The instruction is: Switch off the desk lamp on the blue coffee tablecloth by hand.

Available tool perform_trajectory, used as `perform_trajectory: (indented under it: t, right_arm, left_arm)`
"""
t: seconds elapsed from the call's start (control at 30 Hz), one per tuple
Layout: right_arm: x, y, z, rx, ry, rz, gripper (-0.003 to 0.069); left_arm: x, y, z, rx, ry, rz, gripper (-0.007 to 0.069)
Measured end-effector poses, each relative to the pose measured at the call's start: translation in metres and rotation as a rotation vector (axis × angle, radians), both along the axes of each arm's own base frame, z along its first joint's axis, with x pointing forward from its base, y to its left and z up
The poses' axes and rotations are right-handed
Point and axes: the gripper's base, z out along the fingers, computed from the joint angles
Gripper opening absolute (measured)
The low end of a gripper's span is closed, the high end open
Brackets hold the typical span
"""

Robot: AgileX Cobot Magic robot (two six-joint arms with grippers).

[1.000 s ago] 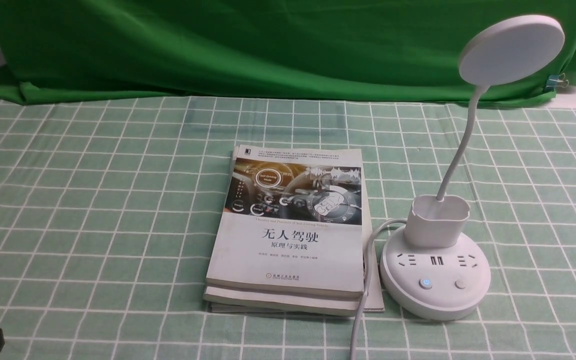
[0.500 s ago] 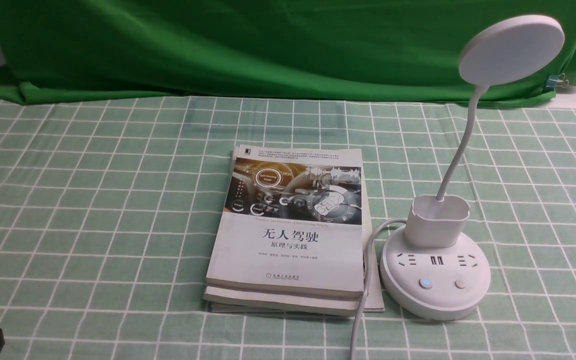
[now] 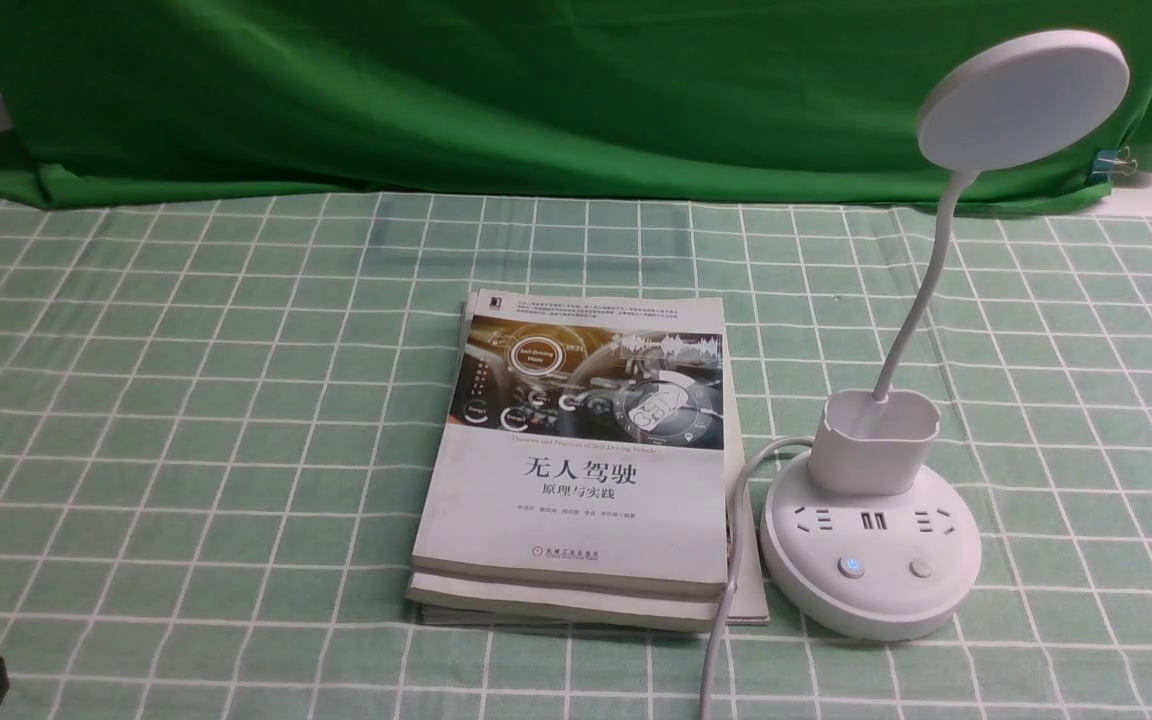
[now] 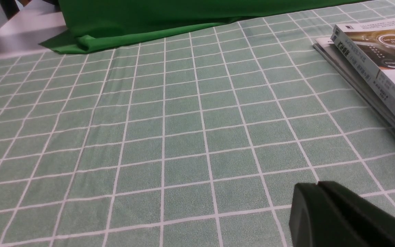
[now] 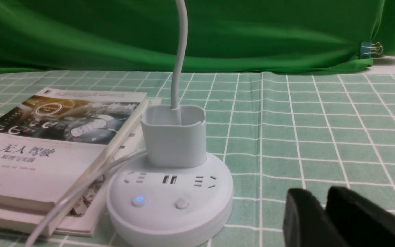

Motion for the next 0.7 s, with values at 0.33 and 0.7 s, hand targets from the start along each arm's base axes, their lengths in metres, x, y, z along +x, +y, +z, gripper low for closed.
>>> perform_trajectory:
  t: [0.33, 0.7]
  right_arm:
    - [0.0, 0.0, 0.0, 0.0, 0.0, 0.0, 0.0144]
    - [0.0, 0.0, 0.0, -0.001, 0.0, 0.0, 0.0159]
  left_arm:
    - [0.0, 0.0, 0.0, 0.0, 0.0, 0.0, 0.0]
    - [0.0, 0.0, 0.0, 0.0, 0.0, 0.0, 0.0]
